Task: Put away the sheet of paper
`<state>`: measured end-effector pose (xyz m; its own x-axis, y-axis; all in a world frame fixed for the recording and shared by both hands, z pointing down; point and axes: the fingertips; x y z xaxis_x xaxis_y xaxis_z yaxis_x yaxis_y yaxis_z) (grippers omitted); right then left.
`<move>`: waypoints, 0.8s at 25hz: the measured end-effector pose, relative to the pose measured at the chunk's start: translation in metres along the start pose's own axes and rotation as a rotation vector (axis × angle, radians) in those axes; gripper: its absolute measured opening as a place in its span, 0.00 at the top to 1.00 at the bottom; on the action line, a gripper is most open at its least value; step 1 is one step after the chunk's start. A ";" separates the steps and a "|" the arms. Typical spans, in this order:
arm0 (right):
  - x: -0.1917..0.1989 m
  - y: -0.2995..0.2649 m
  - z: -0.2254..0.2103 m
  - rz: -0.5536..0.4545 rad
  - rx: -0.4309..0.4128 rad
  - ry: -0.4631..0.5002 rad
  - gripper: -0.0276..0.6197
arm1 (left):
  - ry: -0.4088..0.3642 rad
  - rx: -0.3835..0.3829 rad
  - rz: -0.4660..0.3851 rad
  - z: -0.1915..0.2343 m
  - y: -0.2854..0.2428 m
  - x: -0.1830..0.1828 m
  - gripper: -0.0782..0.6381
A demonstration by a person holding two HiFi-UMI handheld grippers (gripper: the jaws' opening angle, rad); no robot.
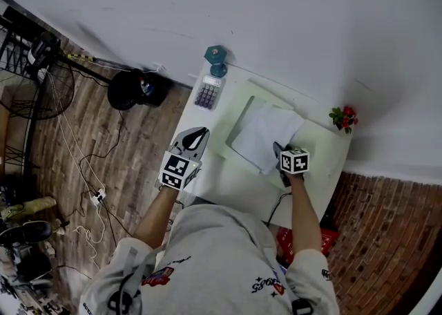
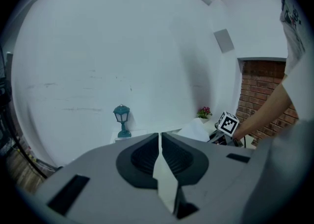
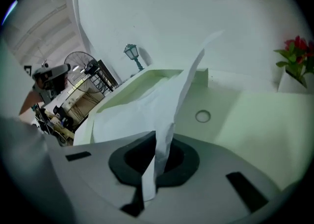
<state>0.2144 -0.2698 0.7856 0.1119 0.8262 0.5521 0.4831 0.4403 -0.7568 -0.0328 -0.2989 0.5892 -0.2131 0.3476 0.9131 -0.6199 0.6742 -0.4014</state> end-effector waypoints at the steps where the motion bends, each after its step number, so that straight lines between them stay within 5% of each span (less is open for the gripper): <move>1: -0.001 -0.001 0.002 -0.002 0.006 0.029 0.96 | 0.002 0.000 0.001 0.000 0.000 0.000 0.84; 7: -0.005 -0.007 0.029 -0.014 -0.107 0.106 0.96 | 0.001 0.006 0.007 -0.001 -0.004 0.002 0.84; 11: 0.002 -0.010 0.040 0.015 -0.200 0.065 0.96 | 0.003 0.009 0.009 -0.001 -0.006 0.003 0.84; 17: 0.002 -0.015 0.033 0.028 -0.207 -0.037 0.96 | 0.007 0.009 0.008 0.001 -0.006 0.004 0.84; 20: 0.002 -0.018 0.024 0.026 -0.169 -0.148 0.80 | 0.015 0.005 0.027 0.001 -0.005 0.008 0.84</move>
<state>0.1848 -0.2677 0.7918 0.0035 0.8846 0.4664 0.6215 0.3634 -0.6940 -0.0324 -0.3005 0.5983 -0.2188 0.3751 0.9008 -0.6180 0.6611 -0.4254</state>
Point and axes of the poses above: the fingertips, and each gripper's own axes: y backward along the fingers, z to its left, x out of its underside, and after that the axes turned 1 degree about y, right-handed
